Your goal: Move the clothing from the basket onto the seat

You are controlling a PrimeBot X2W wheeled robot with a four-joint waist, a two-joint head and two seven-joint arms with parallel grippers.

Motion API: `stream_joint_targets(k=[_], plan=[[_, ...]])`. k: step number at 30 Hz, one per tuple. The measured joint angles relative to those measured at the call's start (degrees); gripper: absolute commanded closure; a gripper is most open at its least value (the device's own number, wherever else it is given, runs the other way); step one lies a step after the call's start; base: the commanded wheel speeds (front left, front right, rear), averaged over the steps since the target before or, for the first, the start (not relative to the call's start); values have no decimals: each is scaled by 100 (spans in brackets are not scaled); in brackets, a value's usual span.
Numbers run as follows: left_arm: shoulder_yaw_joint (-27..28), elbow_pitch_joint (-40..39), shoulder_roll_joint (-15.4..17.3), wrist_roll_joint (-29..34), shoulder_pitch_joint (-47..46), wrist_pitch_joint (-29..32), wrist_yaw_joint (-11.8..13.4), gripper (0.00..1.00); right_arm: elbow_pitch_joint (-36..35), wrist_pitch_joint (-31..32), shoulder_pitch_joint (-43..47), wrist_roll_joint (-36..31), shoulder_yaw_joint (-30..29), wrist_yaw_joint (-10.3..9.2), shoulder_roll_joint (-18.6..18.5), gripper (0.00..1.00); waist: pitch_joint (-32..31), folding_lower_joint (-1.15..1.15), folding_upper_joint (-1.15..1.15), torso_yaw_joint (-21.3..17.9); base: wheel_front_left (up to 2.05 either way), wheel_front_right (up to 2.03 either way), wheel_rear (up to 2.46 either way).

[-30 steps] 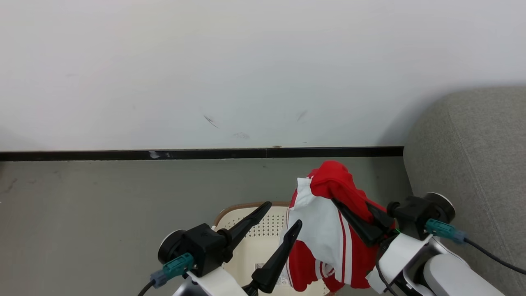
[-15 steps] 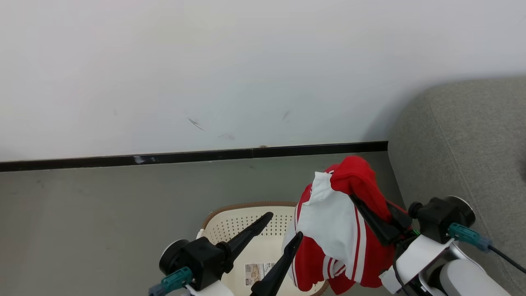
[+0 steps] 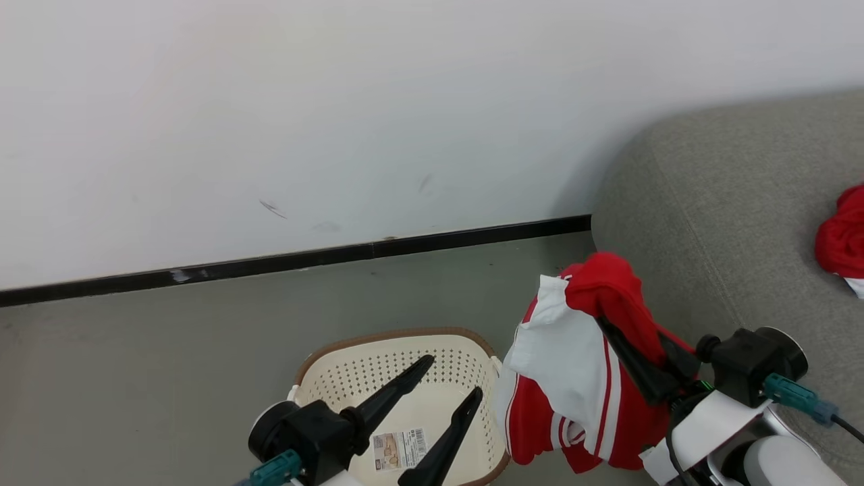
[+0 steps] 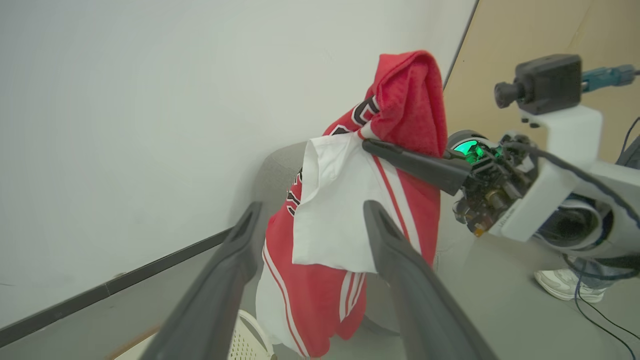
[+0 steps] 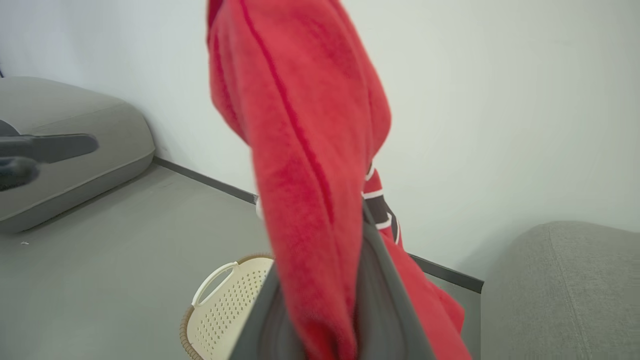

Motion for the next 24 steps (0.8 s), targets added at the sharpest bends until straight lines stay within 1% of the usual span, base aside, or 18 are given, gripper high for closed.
stream_joint_targets(k=[10, 24], plan=[[-73, 3, 48, 1, 14, -36, -97, 0, -283, 116, 232, -109, -366, 0, 58, 100, 93, 0, 0, -472, 0, 0, 0], [-16, -41, 145, 66, 14, -59, -100, 0, -609, 189, 465, -159, -700, 0, 147, 100, 230, 0, 0, -1137, 0, 0, 0]])
